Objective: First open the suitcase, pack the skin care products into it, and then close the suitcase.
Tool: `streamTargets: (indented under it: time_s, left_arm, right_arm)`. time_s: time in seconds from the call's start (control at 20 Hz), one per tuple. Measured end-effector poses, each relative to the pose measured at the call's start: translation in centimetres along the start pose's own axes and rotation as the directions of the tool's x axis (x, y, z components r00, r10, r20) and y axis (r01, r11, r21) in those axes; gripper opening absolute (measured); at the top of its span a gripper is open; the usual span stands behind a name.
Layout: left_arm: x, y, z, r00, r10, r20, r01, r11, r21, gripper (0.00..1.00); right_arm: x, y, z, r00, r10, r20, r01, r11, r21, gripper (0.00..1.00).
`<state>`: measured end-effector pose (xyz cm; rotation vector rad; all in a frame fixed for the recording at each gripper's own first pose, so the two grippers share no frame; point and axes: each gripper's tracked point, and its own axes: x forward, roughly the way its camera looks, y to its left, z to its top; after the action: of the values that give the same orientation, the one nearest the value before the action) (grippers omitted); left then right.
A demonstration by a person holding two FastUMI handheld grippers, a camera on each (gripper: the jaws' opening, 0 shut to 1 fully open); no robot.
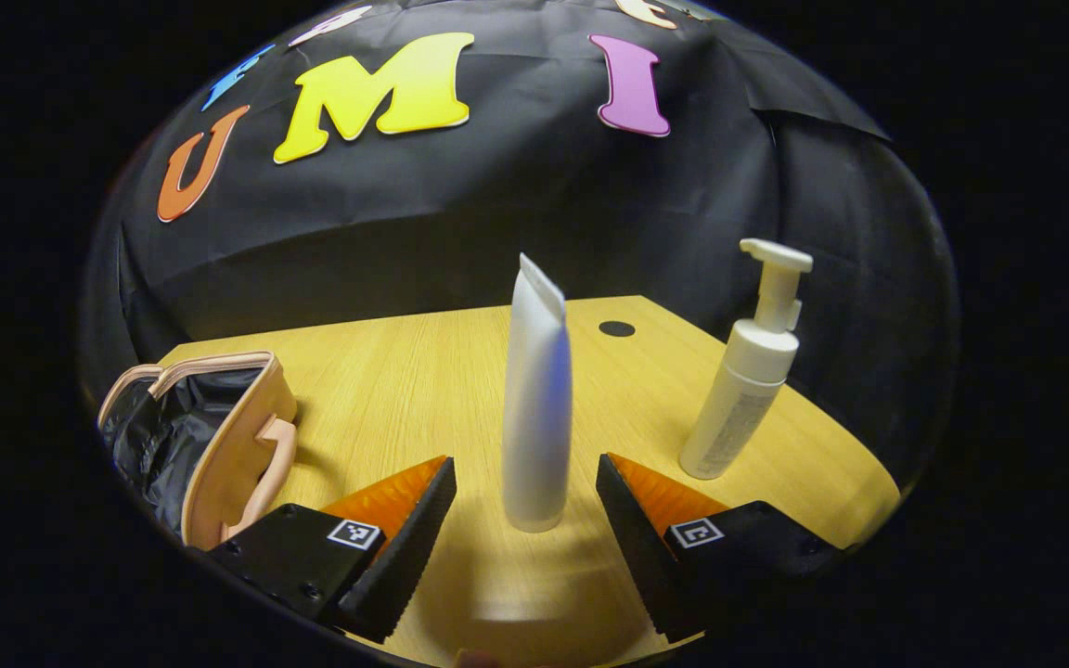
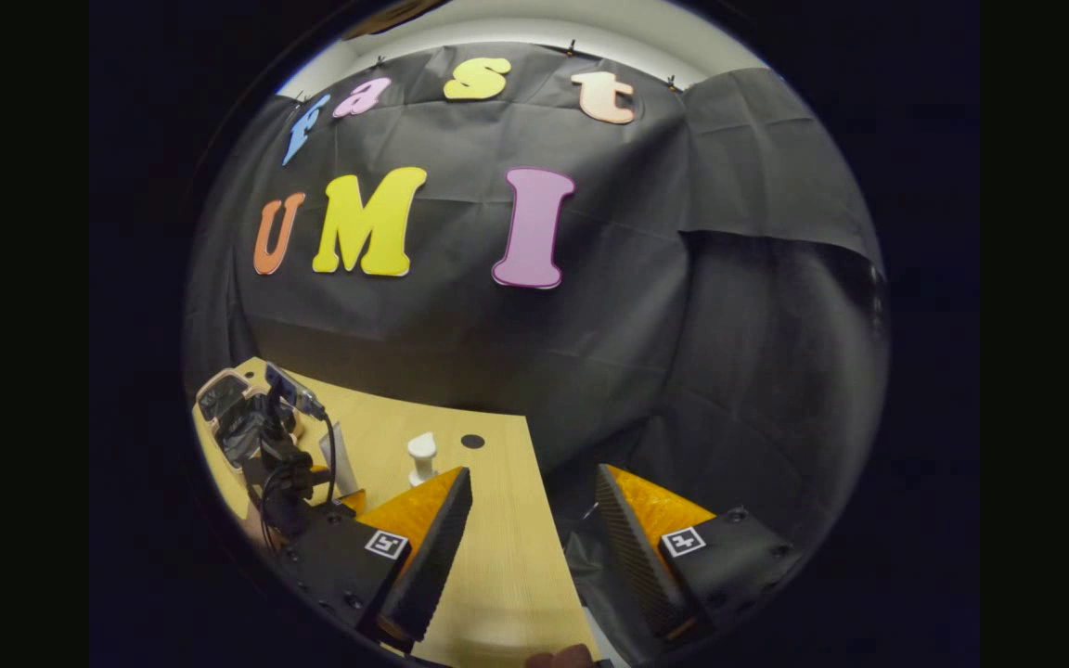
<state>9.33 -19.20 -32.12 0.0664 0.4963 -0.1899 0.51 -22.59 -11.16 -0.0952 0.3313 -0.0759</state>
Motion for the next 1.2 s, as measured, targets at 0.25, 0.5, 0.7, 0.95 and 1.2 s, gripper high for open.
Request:
streamTargets:
  time_s: [0.25, 0.5, 0.7, 0.95, 1.2]
  left_arm:
    - [1.4, -0.3, -1.4, 1.0, -0.015, -0.026, 0.016, 1.0, 0.026, 0.85]
    - [1.7, -0.7, -1.1, 0.998, -0.049, -0.034, 0.049, 0.999, 0.018, 0.48]
    - [-0.2, 0.1, -0.2, 0.997, -0.066, -0.035, 0.065, 0.998, -0.023, 0.43]
    - [-6.4, 2.2, 3.3, 0.997, -0.071, 0.006, 0.072, 0.996, -0.044, 0.41]
    - [-12.7, 4.0, 6.6, 0.997, -0.058, 0.048, 0.062, 0.995, -0.078, 0.4]
  right_arm:
    - [0.8, 0.1, -0.3, 1.0, 0.007, -0.009, -0.007, 1.0, 0.013, 0.8]
    - [1.4, 1.4, -1.7, 0.998, 0.054, -0.025, -0.053, 0.999, 0.006, 0.8]
    - [2.2, 4.1, -4.3, 0.99, 0.129, -0.052, -0.129, 0.992, 0.008, 0.81]
    - [5.0, 10.0, -8.3, 0.96, 0.261, -0.097, -0.256, 0.965, 0.063, 0.8]
    - [9.7, 13.2, -12.4, 0.936, 0.303, -0.18, -0.288, 0.952, 0.1, 0.8]
